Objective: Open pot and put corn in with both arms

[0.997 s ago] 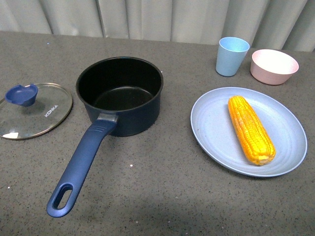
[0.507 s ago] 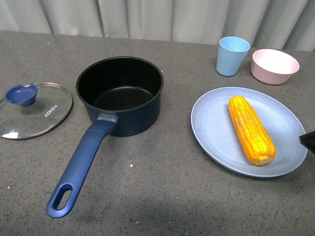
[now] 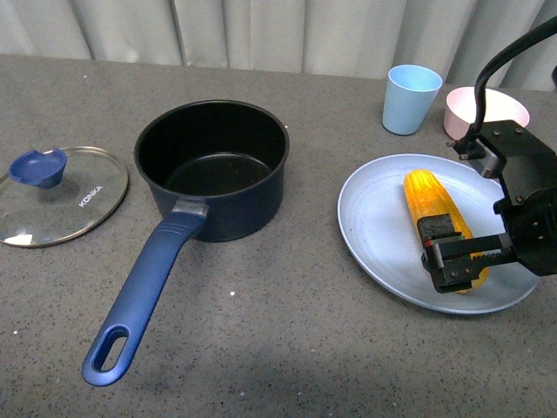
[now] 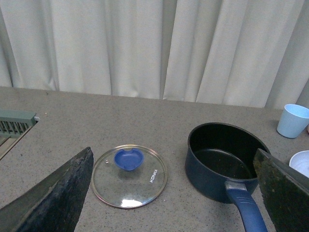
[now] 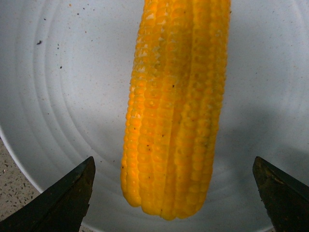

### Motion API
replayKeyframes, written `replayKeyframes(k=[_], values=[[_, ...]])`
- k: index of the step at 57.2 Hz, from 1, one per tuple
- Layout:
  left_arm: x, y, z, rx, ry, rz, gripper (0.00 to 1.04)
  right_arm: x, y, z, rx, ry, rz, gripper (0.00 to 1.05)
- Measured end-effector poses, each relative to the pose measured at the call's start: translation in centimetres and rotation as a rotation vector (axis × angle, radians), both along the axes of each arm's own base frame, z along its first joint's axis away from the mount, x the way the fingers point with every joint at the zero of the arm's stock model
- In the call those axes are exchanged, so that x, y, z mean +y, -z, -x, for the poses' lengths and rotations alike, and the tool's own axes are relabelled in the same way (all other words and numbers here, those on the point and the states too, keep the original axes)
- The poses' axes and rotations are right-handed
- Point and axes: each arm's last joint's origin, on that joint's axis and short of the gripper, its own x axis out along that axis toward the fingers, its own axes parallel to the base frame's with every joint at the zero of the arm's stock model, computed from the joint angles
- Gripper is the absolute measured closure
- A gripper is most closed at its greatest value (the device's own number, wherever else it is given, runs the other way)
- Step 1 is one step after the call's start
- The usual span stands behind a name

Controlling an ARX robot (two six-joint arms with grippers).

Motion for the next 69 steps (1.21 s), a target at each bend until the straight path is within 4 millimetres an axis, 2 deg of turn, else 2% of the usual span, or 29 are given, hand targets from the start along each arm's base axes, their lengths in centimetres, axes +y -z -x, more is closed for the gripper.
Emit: replayKeyframes(k=[17,24,29,47,62,69], values=[[0.0,0.0,0.0,0.0,0.0,0.0,0.07,0.9,0.5,-0.5,0.023,0.011,-0.005,0.1],[0.0,0.0,0.0,0.0,0.0,0.0,0.07,1.1,0.6,-0.5,0.032,0.019,-0.004,0.31],[0.0,0.0,0.0,0.0,0.0,0.0,0.07,1.1,0.6,-0.6,0.033,0.024,-0.005,0.35],[0.0,0.0,0.0,0.0,0.0,0.0,0.07,1.3,0.5,-0.7,0.036,0.019,-0.017,0.76],[0.0,0.0,0.0,0.0,0.0,0.0,0.07,1.4,-0.2,-0.7,0.012,-0.008,-0.022,0.84],[0.0,0.0,0.0,0.0,0.0,0.0,0.07,1.8,-2.2,-0.8,-0.076,-0.077,-0.016,0.86]])
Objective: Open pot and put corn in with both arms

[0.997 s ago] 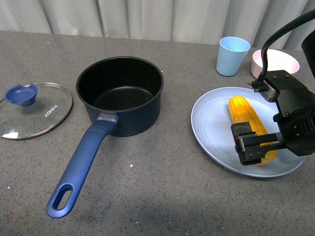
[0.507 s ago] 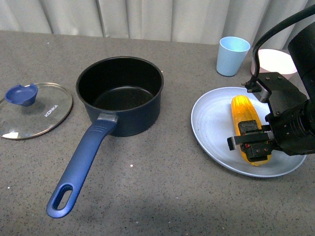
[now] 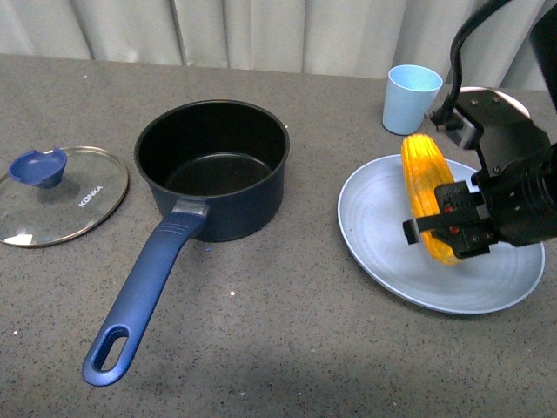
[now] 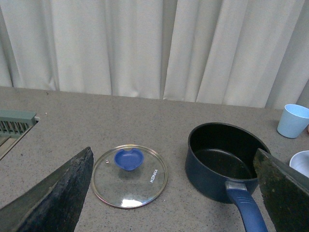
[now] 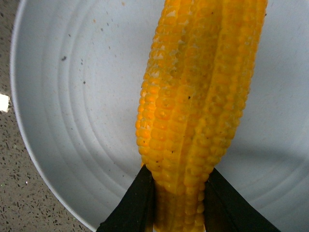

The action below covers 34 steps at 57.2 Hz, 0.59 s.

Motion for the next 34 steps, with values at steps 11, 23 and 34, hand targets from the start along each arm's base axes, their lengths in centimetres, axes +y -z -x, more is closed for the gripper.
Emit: replayKeyframes(k=[11,23,34], values=[[0.0,0.0,0.0,0.0,0.0,0.0,0.07,1.7,-2.7,-0.7,-0.048,-0.111,-0.054,0.88],[0.0,0.0,0.0,0.0,0.0,0.0,0.07,5.2,-5.4,-2.6,-0.081,-0.215,-0.133,0.88],[0.0,0.0,0.0,0.0,0.0,0.0,0.07,9.7,-6.6,-4.3,-0.072,-0.307,-0.151,0.89]])
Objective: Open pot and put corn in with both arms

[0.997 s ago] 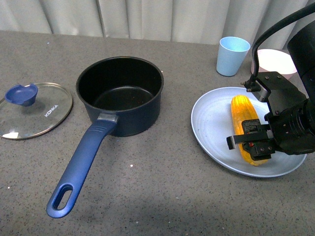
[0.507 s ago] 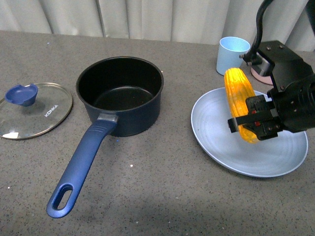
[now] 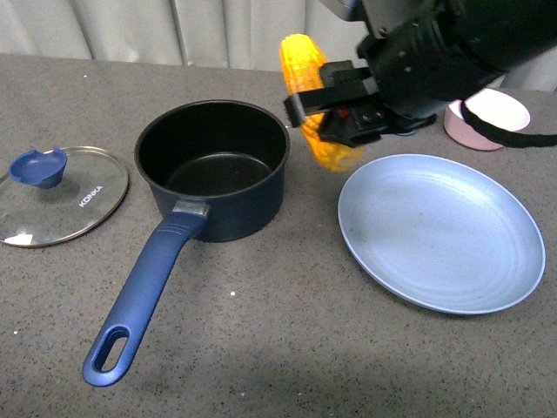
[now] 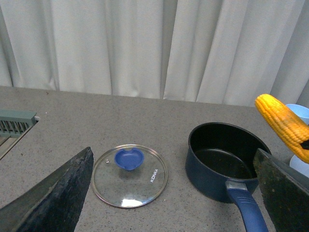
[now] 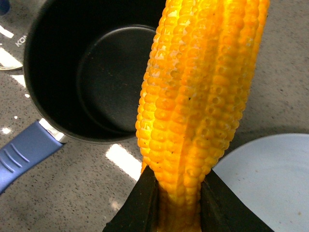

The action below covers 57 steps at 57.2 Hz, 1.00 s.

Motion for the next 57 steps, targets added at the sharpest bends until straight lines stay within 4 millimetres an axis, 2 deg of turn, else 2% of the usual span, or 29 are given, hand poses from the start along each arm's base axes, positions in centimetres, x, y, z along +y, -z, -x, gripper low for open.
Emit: replayKeyframes(k=[11,18,49,57], values=[[0.0,0.0,0.0,0.0,0.0,0.0,0.07,3.5,0.9,-1.0,0.048,-0.034,0.001,0.89],[0.0,0.0,0.0,0.0,0.0,0.0,0.07,4.9,1.9,-1.4,0.082,-0.008,-0.005,0.89],[0.0,0.0,0.0,0.0,0.0,0.0,0.07,6.5,2.7,-2.2,0.108,0.009,-0.007,0.91],[0.0,0.0,0.0,0.0,0.0,0.0,0.07,6.6,2.7,-2.1,0.113,0.006,-0.013,0.56]])
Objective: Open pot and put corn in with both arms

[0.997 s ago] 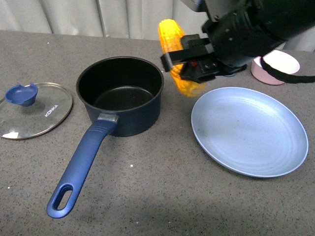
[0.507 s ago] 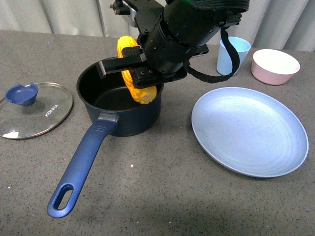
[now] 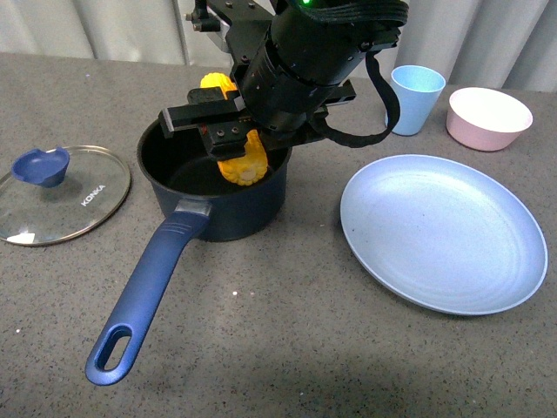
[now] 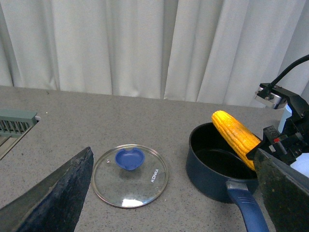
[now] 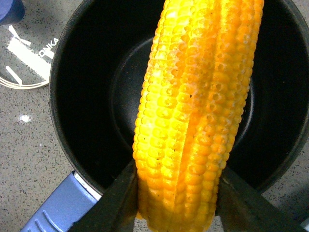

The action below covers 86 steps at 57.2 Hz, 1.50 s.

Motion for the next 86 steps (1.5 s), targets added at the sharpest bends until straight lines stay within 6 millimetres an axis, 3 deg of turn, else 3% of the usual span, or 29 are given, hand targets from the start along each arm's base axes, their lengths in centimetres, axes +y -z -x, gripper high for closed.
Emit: replayKeyframes(k=[16,27,34,54,69,86], values=[[0.0,0.0,0.0,0.0,0.0,0.0,0.07,-1.4,-1.0,0.8,-0.054,0.032,-0.033,0.07],[0.0,0.0,0.0,0.0,0.0,0.0,0.07,-5.6,-4.2,3.7,-0.165,0.135,-0.136,0.09],[0.0,0.0,0.0,0.0,0.0,0.0,0.07,-8.9,-5.1,6.2,-0.217,0.196,-0.158,0.09],[0.0,0.0,0.0,0.0,0.0,0.0,0.07,-18.0,-4.0,14.4,-0.302,0.334,-0.113,0.09],[0.0,0.0,0.0,0.0,0.0,0.0,0.07,-22.3,-2.6,20.5,-0.329,0.408,-0.039,0.09],[0.0,0.0,0.0,0.0,0.0,0.0,0.07,-25.6,-2.8,25.1,-0.496,0.55,-0.023,0.09]])
